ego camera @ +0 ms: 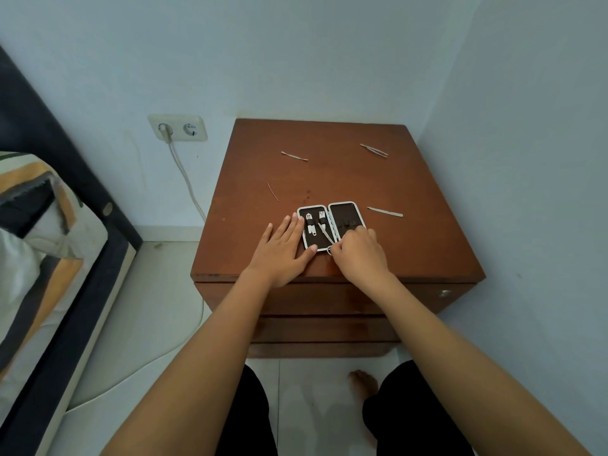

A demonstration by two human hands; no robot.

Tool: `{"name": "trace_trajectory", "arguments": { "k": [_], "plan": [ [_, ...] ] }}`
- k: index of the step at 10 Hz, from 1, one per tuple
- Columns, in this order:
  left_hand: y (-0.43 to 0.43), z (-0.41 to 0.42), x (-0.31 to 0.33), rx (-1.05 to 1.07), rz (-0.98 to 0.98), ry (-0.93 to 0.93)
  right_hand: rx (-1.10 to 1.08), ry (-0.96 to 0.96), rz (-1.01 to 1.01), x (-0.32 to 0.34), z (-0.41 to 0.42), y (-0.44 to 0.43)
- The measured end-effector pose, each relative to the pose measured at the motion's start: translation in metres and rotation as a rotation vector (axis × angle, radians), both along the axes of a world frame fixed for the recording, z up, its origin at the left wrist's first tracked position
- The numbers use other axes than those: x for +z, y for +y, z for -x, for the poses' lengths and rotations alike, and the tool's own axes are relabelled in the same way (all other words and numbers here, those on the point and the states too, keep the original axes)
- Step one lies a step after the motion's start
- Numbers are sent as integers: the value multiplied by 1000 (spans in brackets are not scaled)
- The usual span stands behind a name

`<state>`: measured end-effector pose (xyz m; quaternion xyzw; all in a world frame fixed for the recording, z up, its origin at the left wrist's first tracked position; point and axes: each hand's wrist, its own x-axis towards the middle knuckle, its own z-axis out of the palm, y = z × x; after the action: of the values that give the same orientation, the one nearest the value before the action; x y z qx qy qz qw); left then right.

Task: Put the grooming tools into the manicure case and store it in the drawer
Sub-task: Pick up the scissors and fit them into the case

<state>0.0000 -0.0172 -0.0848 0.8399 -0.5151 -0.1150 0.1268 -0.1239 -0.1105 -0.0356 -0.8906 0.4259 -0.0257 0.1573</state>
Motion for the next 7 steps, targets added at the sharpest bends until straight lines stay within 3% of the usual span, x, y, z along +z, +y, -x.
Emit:
{"name": "trace_trajectory", "arguments": {
  "k": [7],
  "plan": [
    [2, -1, -3, -5, 33, -22, 39, 75, 25, 3, -10, 1]
  ]
}}
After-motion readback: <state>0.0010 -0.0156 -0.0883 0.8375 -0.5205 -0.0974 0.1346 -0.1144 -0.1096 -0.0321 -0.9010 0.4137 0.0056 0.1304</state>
